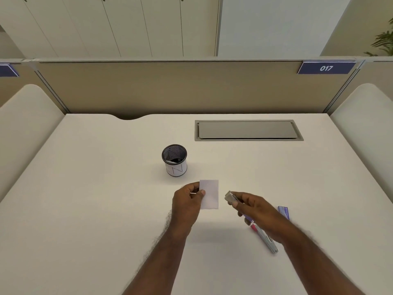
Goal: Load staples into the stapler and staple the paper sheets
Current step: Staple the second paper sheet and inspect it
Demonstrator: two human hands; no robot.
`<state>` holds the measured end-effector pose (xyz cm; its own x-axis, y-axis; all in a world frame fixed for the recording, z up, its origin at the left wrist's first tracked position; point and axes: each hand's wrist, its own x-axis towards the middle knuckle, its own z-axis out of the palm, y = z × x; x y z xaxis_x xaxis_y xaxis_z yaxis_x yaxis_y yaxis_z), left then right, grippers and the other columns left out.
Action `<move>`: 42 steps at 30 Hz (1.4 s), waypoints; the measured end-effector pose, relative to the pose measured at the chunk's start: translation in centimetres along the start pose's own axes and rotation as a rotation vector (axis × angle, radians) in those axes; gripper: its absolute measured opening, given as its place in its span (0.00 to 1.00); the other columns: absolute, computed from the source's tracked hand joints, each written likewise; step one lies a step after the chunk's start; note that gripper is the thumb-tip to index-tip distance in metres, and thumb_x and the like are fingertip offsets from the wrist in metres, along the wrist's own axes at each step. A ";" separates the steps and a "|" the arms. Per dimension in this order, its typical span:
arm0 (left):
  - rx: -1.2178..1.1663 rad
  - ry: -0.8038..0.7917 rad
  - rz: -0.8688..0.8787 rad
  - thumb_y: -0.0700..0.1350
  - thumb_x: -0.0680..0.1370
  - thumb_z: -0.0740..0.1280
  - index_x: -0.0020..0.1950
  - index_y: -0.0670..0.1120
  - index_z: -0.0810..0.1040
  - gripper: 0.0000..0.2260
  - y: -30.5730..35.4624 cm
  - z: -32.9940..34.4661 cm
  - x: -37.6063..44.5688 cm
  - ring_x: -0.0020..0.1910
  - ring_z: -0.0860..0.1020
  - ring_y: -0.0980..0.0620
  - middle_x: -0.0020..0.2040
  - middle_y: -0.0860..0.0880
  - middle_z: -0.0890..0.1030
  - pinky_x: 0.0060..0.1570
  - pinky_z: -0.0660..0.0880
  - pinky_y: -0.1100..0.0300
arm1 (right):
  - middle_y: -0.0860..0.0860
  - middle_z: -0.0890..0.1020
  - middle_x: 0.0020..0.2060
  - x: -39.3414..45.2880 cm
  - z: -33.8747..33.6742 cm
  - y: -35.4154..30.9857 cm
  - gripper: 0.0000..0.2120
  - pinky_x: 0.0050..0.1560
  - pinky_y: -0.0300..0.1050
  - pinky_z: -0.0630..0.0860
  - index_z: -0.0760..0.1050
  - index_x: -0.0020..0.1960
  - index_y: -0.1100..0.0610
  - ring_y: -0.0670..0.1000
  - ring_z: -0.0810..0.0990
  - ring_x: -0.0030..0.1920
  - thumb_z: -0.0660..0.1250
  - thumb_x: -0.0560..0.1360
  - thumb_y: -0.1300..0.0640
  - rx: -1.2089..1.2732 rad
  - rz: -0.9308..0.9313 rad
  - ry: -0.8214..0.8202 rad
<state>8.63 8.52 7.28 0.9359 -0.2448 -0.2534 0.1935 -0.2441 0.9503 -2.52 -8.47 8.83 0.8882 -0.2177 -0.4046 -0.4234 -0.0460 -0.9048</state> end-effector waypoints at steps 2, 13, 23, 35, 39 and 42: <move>0.021 -0.017 0.019 0.38 0.76 0.69 0.53 0.49 0.83 0.09 0.1 0.1 -0.1 0.39 0.79 0.56 0.46 0.54 0.85 0.41 0.76 0.63 | 0.44 0.78 0.39 -0.1 -0.3 -1.1 0.10 0.33 0.38 0.67 0.81 0.58 0.49 0.45 0.71 0.37 0.68 0.78 0.53 -0.066 -0.015 -0.023; 0.022 -0.087 0.049 0.37 0.76 0.68 0.52 0.49 0.83 0.10 0.7 0.2 -0.9 0.43 0.81 0.51 0.48 0.49 0.85 0.45 0.78 0.57 | 0.41 0.77 0.32 0.3 -0.4 -2.2 0.08 0.30 0.34 0.66 0.83 0.50 0.48 0.45 0.71 0.34 0.72 0.74 0.46 -0.236 -0.007 -0.055; 0.047 -0.203 0.038 0.37 0.76 0.68 0.53 0.47 0.84 0.09 0.7 0.6 -1.5 0.41 0.80 0.51 0.47 0.46 0.85 0.41 0.77 0.61 | 0.48 0.77 0.31 0.8 0.0 -2.4 0.12 0.28 0.38 0.62 0.84 0.43 0.50 0.47 0.66 0.29 0.73 0.70 0.42 -0.212 -0.009 -0.097; 0.026 -0.255 0.026 0.37 0.76 0.68 0.51 0.49 0.83 0.09 0.8 0.3 -1.4 0.41 0.82 0.49 0.46 0.45 0.85 0.46 0.80 0.55 | 0.47 0.76 0.29 1.2 0.7 -1.9 0.09 0.33 0.33 0.66 0.81 0.37 0.57 0.45 0.70 0.30 0.73 0.73 0.53 -0.184 -0.046 -0.009; 0.011 -0.275 0.006 0.36 0.76 0.68 0.48 0.51 0.83 0.10 0.7 0.3 -1.3 0.42 0.83 0.50 0.44 0.47 0.85 0.48 0.80 0.51 | 0.51 0.75 0.31 1.3 1.0 -1.6 0.11 0.36 0.40 0.66 0.81 0.43 0.65 0.49 0.69 0.33 0.73 0.74 0.56 -0.198 -0.068 0.023; 0.044 -0.268 0.003 0.37 0.77 0.68 0.49 0.49 0.84 0.08 0.5 0.2 -1.2 0.41 0.82 0.49 0.45 0.45 0.85 0.47 0.80 0.53 | 0.44 0.79 0.30 1.1 0.9 -1.8 0.07 0.33 0.32 0.68 0.83 0.42 0.59 0.44 0.73 0.31 0.73 0.74 0.55 -0.147 -0.067 -0.027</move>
<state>7.57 8.46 8.02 0.8237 -0.4841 -0.2952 0.1724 -0.2821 0.9438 -0.65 -7.75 9.90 0.9191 -0.1827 -0.3492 -0.3827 -0.2020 -0.9015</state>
